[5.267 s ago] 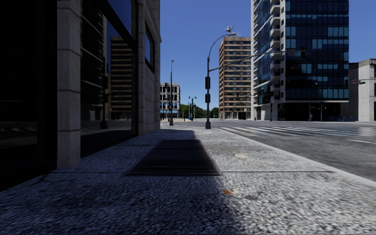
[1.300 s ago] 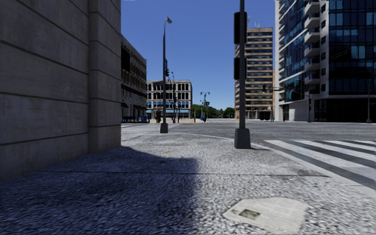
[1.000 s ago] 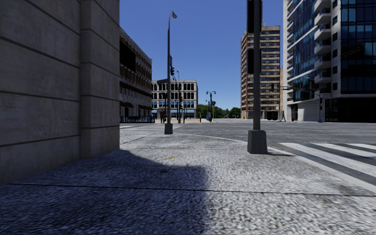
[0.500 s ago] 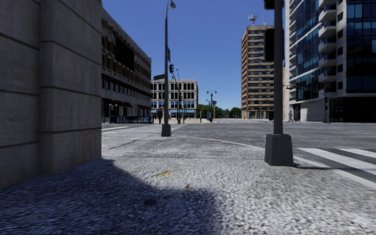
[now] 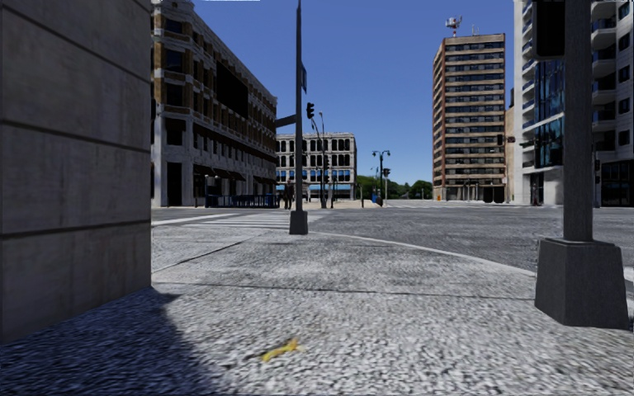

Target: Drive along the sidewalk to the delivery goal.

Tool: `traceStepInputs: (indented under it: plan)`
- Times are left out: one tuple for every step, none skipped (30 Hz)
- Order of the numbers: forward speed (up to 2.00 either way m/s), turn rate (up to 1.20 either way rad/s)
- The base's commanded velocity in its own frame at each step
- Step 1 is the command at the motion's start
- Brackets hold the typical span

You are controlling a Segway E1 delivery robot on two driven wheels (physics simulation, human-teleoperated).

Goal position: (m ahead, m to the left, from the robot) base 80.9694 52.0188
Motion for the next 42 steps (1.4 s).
traceStepInputs:
  plan:
    - [2.00,0.35]
    - [2.00,0.35]
    - [2.00,0.35]
    - [2.00,0.35]
    - [2.00,0.35]
    - [2.00,0.35]
    - [2.00,0.35]
    - [2.00,0.35]
    - [2.00,0.35]
    - [2.00,0.36]
    - [2.00,0.36]
    - [2.00,0.36]
    - [2.00,0.36]
    - [2.00,0.36]
    - [2.00,0.36]
    - [2.00,0.36]
    - [2.00,0.36]
    - [2.00,0.36]
    - [2.00,0.36]
    - [2.00,0.36]
    - [2.00,0.36]
    - [2.00,0.36]
    - [2.00,0.36]
    - [2.00,0.36]
    - [2.00,0.36]
    - [2.00,0.36]
    - [2.00,0.36]
    - [2.00,0.36]
    - [2.00,0.36]
    - [2.00,0.36]
    - [2.00,0.36]
    - [2.00,0.36]
    - [2.00,0.36]
    - [2.00,0.36]
    - [2.00,0.36]
    - [2.00,0.36]
    - [2.00,0.36]
    - [2.00,0.32]
    - [2.00,0.17]
    - [2.00,0.11]
    - [2.00,0.11]
    - [2.00,0.09]
